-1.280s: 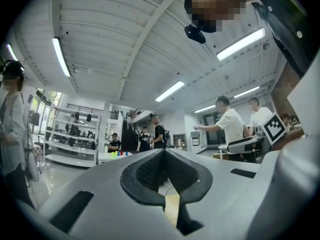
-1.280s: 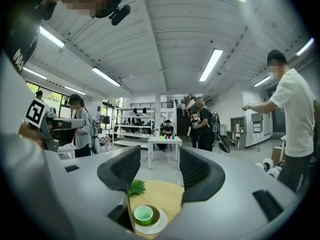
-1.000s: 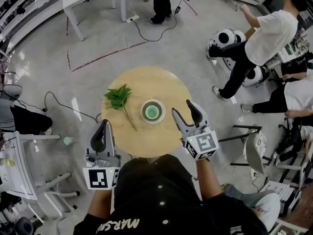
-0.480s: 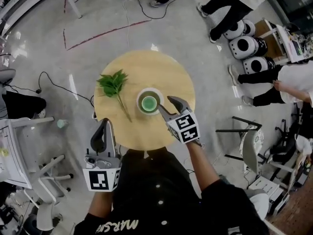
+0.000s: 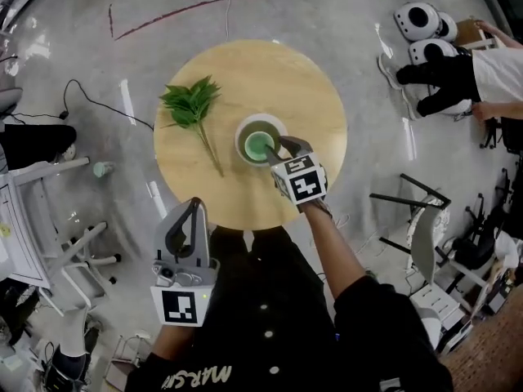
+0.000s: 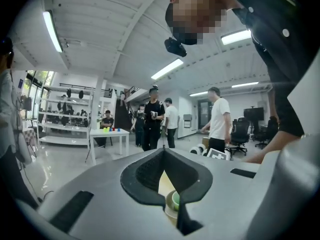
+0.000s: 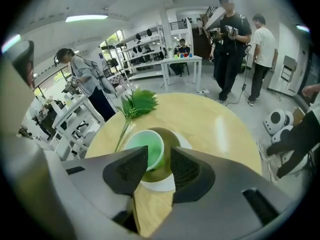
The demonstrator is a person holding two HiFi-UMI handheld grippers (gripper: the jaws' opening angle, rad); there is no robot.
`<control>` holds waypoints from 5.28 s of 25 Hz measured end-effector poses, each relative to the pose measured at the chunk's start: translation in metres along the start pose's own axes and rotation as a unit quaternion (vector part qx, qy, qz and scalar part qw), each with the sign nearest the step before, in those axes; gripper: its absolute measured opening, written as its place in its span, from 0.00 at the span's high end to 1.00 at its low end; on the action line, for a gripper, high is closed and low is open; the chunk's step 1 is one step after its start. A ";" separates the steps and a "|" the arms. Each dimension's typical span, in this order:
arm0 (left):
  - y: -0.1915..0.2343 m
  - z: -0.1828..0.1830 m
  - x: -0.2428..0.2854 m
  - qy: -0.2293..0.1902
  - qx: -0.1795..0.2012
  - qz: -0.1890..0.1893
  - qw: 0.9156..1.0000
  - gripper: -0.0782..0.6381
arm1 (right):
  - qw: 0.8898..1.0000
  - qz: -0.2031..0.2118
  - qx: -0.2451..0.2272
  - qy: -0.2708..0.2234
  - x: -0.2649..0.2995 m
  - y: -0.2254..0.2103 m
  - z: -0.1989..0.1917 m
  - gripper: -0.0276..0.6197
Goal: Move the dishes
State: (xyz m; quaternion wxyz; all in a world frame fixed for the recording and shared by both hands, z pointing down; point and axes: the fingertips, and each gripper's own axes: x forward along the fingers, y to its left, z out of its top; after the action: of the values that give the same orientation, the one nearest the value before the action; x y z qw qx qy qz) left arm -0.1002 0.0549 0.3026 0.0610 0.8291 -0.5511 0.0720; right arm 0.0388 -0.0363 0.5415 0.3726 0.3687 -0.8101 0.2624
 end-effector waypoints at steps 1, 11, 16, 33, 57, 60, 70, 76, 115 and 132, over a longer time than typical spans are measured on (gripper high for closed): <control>-0.002 -0.003 0.001 0.003 0.000 -0.003 1.000 0.87 | 1.000 -0.002 0.005 0.003 0.004 -0.001 -0.002 0.75; -0.007 -0.021 0.010 0.019 -0.012 -0.012 1.000 0.87 | 0.999 -0.012 0.040 0.013 0.016 -0.009 -0.009 0.92; -0.008 -0.021 0.014 0.022 -0.012 -0.013 1.000 0.87 | 0.999 -0.010 0.039 0.005 0.011 -0.009 -0.001 0.93; -0.028 -0.013 0.028 0.021 -0.011 -0.037 0.999 0.87 | 0.992 -0.044 0.115 -0.035 -0.075 -0.096 0.010 0.93; -0.040 -0.015 0.030 0.030 -0.005 -0.038 0.999 0.87 | 0.978 -0.046 0.204 0.018 -0.028 -0.134 -0.059 0.93; -0.041 -0.016 0.029 0.034 -0.003 -0.038 0.999 0.87 | 0.978 -0.050 0.203 0.018 -0.029 -0.135 -0.060 0.92; -0.041 -0.016 0.031 0.031 -0.004 -0.038 0.999 0.87 | 0.980 -0.041 0.194 0.005 -0.036 -0.132 -0.052 0.80; -0.041 -0.007 0.027 0.021 0.001 -0.035 0.999 0.87 | 0.983 -0.053 0.166 -0.059 -0.073 -0.134 -0.027 0.63; -0.012 0.026 -0.014 -0.018 0.017 0.001 1.000 0.87 | 0.976 -0.005 0.194 -0.101 -0.044 0.009 -0.024 0.77; -0.009 -0.006 -0.003 0.019 0.003 -0.002 1.000 0.87 | 0.940 -0.019 0.338 -0.052 0.016 -0.023 -0.053 0.83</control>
State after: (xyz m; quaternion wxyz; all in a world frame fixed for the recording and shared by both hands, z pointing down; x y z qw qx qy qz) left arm -0.0930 0.0624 0.3073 0.0690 0.8291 -0.5476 0.0889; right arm 0.0715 -0.0194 0.5887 0.1883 0.5013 -0.6850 0.4940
